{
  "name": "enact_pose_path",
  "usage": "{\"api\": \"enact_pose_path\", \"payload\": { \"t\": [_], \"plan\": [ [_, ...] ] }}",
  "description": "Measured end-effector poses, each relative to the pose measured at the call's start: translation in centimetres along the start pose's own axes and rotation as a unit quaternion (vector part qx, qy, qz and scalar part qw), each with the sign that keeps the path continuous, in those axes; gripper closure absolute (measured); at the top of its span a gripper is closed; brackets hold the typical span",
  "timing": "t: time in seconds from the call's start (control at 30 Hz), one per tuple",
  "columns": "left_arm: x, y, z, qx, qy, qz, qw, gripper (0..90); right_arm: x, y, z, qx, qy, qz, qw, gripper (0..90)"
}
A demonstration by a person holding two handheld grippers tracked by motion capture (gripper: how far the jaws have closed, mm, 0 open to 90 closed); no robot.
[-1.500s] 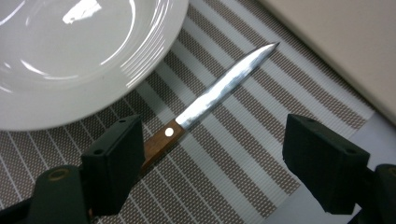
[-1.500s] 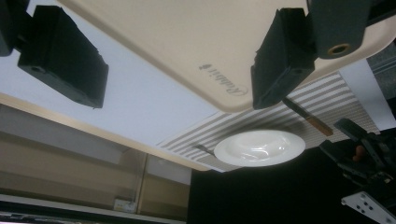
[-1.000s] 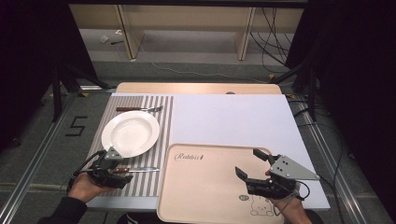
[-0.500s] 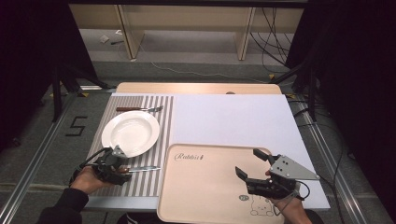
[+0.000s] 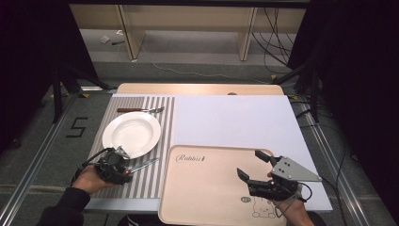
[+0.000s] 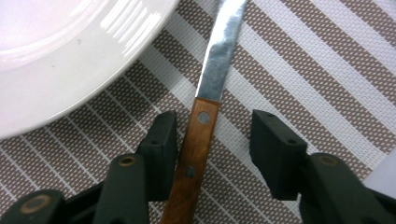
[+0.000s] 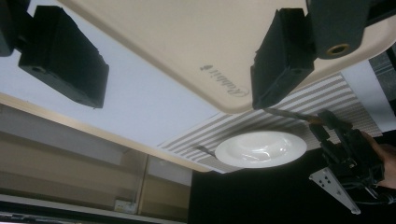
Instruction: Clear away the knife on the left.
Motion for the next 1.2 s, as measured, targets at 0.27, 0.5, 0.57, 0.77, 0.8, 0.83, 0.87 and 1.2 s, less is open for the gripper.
{"api": "enact_pose_path", "payload": {
  "t": [0.27, 0.5, 0.57, 0.77, 0.8, 0.83, 0.87, 1.2],
  "plan": [
    [0.1, 0.2, -0.4, -0.001, 0.005, 0.008, 1.0000, 71.1, 0.0, 0.0, 0.0, 0.004, -0.003, -0.001, 1.0000, 20.4],
    [-0.4, 0.2, -0.5, -0.001, 0.006, -0.004, 1.0000, 76.9, 0.0, 0.0, 0.1, 0.005, -0.005, 0.000, 1.0000, 20.5],
    [0.2, 0.3, -0.8, -0.008, 0.041, -0.007, 0.9991, 77.0, 0.1, 0.0, 0.0, 0.005, -0.005, -0.001, 1.0000, 20.5],
    [-0.6, -0.1, -0.8, -0.007, 0.010, -0.004, 0.9999, 77.0, 0.0, 0.0, 0.1, 0.006, -0.006, 0.000, 1.0000, 20.6],
    [-0.6, -0.1, -0.8, -0.007, 0.010, -0.004, 0.9999, 77.0, 0.0, 0.0, 0.1, 0.006, -0.006, 0.000, 1.0000, 20.6],
    [-0.8, -0.4, -1.0, -0.011, 0.007, -0.007, 0.9999, 77.0, 0.0, 0.0, 0.1, 0.006, -0.006, -0.001, 1.0000, 20.6],
    [-0.8, -0.4, -1.0, -0.011, 0.007, -0.007, 0.9999, 77.0, 0.0, 0.0, 0.1, 0.006, -0.006, -0.001, 1.0000, 20.6],
    [-4.0, -1.4, -3.4, -0.051, 0.055, 0.038, 0.9964, 77.1, 0.1, 0.0, 0.1, 0.006, -0.006, -0.001, 1.0000, 20.6]
  ]
}}
Point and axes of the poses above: each handheld gripper's, and its own axes: y roughly forward along the jaws, z roughly out of its underside, x roughly to its left, the point moved 6 cm from there along y, roughly forward along the jaws, and after that the axes turned 14 degrees about -x, right-handed, at the moved point
